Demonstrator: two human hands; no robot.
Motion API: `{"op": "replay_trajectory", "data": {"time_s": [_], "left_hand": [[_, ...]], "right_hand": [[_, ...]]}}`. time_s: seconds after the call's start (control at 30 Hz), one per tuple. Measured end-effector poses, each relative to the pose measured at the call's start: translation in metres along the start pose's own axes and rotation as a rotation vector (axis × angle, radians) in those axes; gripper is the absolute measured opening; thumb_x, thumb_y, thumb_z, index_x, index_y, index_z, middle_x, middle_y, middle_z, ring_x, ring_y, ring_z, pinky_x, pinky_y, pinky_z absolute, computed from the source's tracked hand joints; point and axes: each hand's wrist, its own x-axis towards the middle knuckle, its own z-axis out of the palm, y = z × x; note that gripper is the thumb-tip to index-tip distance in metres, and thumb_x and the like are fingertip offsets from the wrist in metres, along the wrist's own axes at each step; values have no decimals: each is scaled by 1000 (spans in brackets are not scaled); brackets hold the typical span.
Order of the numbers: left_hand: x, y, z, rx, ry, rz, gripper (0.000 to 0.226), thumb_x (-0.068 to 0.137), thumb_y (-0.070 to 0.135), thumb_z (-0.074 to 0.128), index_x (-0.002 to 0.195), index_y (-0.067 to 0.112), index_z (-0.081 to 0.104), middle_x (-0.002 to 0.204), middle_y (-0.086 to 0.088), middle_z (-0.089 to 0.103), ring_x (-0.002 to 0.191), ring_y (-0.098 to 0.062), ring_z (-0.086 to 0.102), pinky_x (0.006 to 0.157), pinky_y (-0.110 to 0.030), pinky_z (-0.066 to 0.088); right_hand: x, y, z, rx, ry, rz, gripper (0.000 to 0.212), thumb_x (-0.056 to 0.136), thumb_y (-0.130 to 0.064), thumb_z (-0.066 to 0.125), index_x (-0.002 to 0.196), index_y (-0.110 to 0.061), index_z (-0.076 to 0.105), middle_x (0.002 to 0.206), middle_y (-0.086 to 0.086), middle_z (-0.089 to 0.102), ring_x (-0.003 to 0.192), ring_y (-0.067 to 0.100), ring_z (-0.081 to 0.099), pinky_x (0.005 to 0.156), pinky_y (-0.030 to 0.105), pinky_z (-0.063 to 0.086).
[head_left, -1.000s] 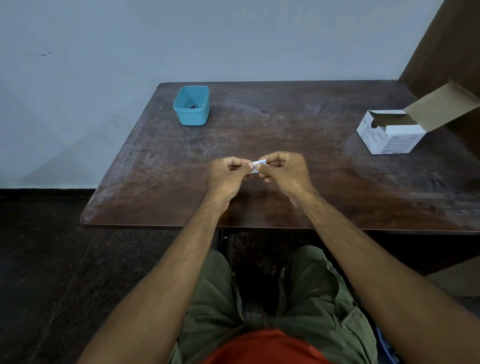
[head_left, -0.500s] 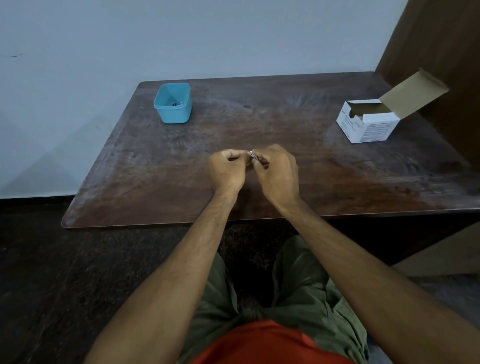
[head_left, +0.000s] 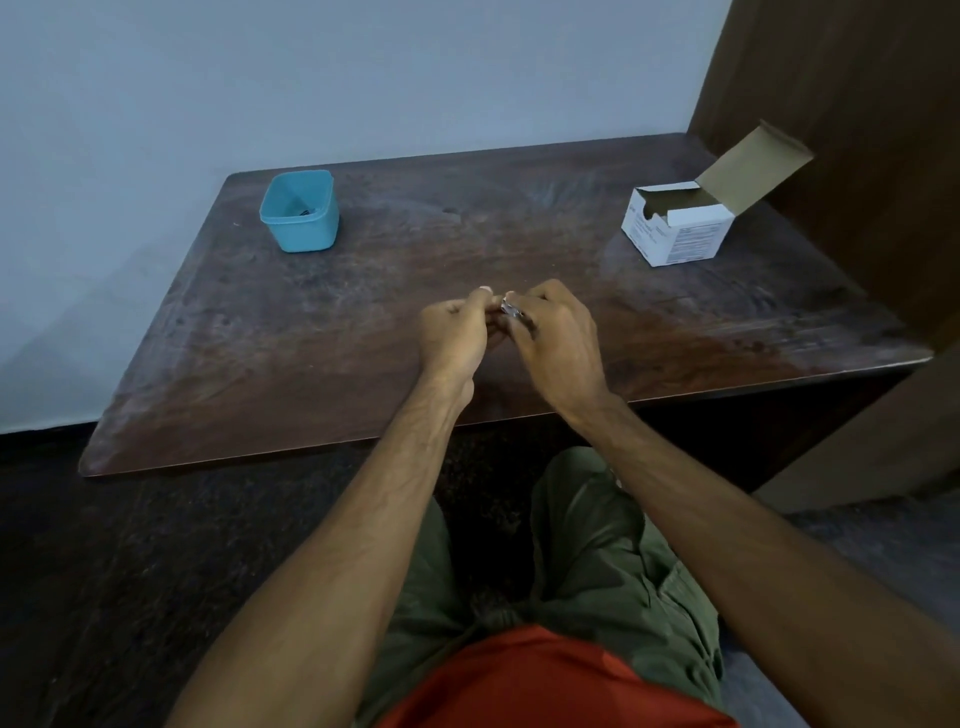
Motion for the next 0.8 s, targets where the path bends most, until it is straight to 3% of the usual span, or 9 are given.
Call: {"op": "replay_trajectory", "data": {"time_s": [0.13, 0.27, 0.43, 0.63, 0.8], "left_hand": [[-10, 1, 21, 7, -100, -16, 22, 93, 12, 56, 83, 0, 71, 76, -11, 72, 64, -13, 69, 60, -22, 58], [-17, -6, 51, 69, -214, -21, 20, 94, 12, 56, 86, 1, 71, 78, -10, 71, 68, -14, 68, 70, -25, 57], [-29, -28, 104, 189, -321, 47, 20, 93, 6, 54, 83, 8, 70, 73, -4, 70, 63, -10, 64, 60, -20, 53], [-55, -71, 178, 421, -516, 151, 18, 91, 9, 58, 79, 15, 70, 80, -6, 73, 77, -20, 71, 77, -37, 59], [-83, -119, 234, 762, -731, 362, 12, 88, 13, 62, 96, 14, 71, 93, 3, 73, 88, -14, 68, 88, -36, 54]], "right_hand": [[-4, 16, -21, -7, 42, 27, 17, 86, -11, 67, 103, -10, 72, 88, 7, 64, 72, 12, 56, 63, 24, 43], [-8, 42, -48, 40, 128, 115, 11, 84, -12, 69, 93, -14, 74, 84, 3, 68, 74, 12, 61, 69, 31, 53], [-21, 84, -83, 67, 221, 244, 10, 82, -14, 71, 91, -15, 74, 85, 1, 69, 78, 14, 63, 73, 37, 55], [-58, 147, -136, 38, 311, 349, 10, 84, -13, 69, 92, -17, 72, 89, -3, 68, 82, 8, 61, 75, 25, 53], [-105, 208, -175, 5, 351, 506, 13, 87, -14, 65, 98, -16, 71, 95, -3, 65, 81, 5, 60, 72, 16, 51]]}}
